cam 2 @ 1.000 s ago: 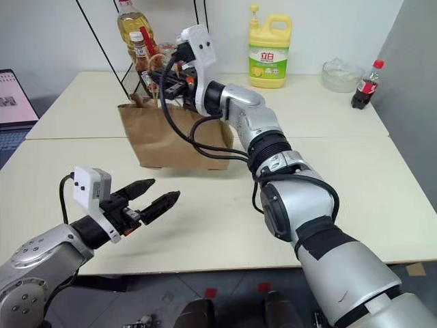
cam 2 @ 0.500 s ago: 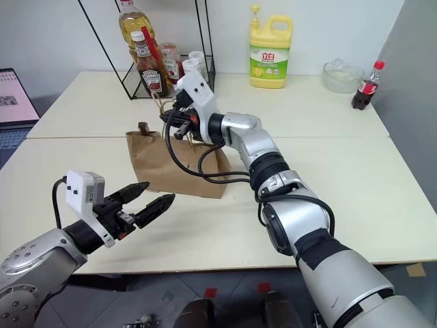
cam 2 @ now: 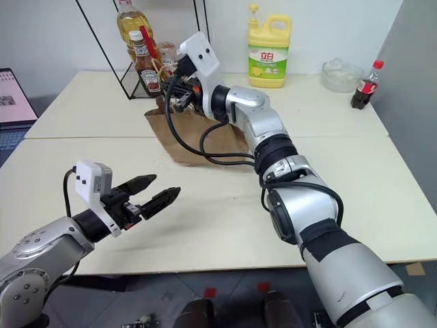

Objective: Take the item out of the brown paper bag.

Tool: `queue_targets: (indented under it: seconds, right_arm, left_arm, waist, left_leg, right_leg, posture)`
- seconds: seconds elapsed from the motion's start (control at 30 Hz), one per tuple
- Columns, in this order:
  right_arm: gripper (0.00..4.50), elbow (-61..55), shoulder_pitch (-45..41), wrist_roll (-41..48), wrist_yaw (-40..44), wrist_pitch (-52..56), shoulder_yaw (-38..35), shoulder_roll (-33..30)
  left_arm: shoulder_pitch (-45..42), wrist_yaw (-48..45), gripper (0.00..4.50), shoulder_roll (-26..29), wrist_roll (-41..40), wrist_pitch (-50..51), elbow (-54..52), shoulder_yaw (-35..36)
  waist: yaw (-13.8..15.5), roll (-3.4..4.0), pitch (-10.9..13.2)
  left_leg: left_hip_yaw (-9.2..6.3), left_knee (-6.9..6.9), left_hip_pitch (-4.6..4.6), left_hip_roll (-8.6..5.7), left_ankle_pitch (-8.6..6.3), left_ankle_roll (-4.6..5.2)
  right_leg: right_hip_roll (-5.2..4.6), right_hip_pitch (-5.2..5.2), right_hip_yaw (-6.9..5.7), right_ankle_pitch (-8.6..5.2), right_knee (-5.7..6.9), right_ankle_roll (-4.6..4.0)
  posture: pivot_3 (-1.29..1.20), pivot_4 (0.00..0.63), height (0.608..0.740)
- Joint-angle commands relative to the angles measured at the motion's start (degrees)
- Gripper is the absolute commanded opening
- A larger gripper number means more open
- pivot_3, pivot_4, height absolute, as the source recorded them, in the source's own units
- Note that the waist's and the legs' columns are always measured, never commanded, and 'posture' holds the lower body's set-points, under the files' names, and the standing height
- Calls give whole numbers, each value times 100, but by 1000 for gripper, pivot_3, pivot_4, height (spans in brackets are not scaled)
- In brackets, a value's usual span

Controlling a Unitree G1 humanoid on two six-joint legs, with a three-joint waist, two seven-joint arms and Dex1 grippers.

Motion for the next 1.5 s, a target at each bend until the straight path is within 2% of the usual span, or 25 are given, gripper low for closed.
queue_targets:
  seconds: [0.03,0.47,0.77,0.9,1.13,1.23,1.5]
  right_arm:
    - [45,-146,0,50,113,-173,-10,7]
    - [45,-168,134,-15,217,-100,68,20]
    - [45,-148,-66,-19,285,-184,66,-79]
    - [45,-57,150,-307,57,-183,297,-89]
    - [45,-348,632,-443,121,-96,565,-106]
    - [646,-425,754,-478,25,-105,615,-170]
    - [3480,-1074,1054,-365,71,152,575,-526]
  left_arm:
    - [-60,27,4500,-7,10,-139,-136,-21]
    - [-177,121,4500,6,-64,-114,-137,-93]
    - [-290,97,4500,37,-41,-102,-39,-155]
    - [-314,118,4500,9,-12,-104,-32,-205]
    - [-298,129,4500,40,-5,-110,-2,-175]
    - [-305,146,4500,21,-16,-102,-15,-211]
    - [-435,-2,4500,148,-4,-79,109,-239]
  waist:
    - [0,0,0]
    - [3,-4,5]
    - [3,-5,6]
    - [0,-5,6]
    - [3,-6,5]
    - [3,-6,5]
    - [8,-7,5]
  left_leg:
    - [0,0,0,0,0,0]
    - [0,1,0,0,1,-1]
    - [0,1,0,0,1,-1]
    - [0,1,0,0,1,-1]
    - [0,2,1,0,1,-2]
    - [0,2,1,0,1,-2]
    - [-1,2,1,0,2,-2]
  right_leg:
    - [0,0,0,0,0,0]
    - [0,0,0,0,1,0]
    - [0,0,0,0,1,0]
    - [0,0,0,0,1,0]
    - [0,2,0,0,2,0]
    - [0,2,0,0,3,0]
    - [0,3,-1,0,3,0]
  posture:
    - [0,150,740]
    - [0,150,740]
    - [0,150,740]
    - [0,150,740]
    - [0,150,740]
    - [0,150,740]
    - [0,150,740]
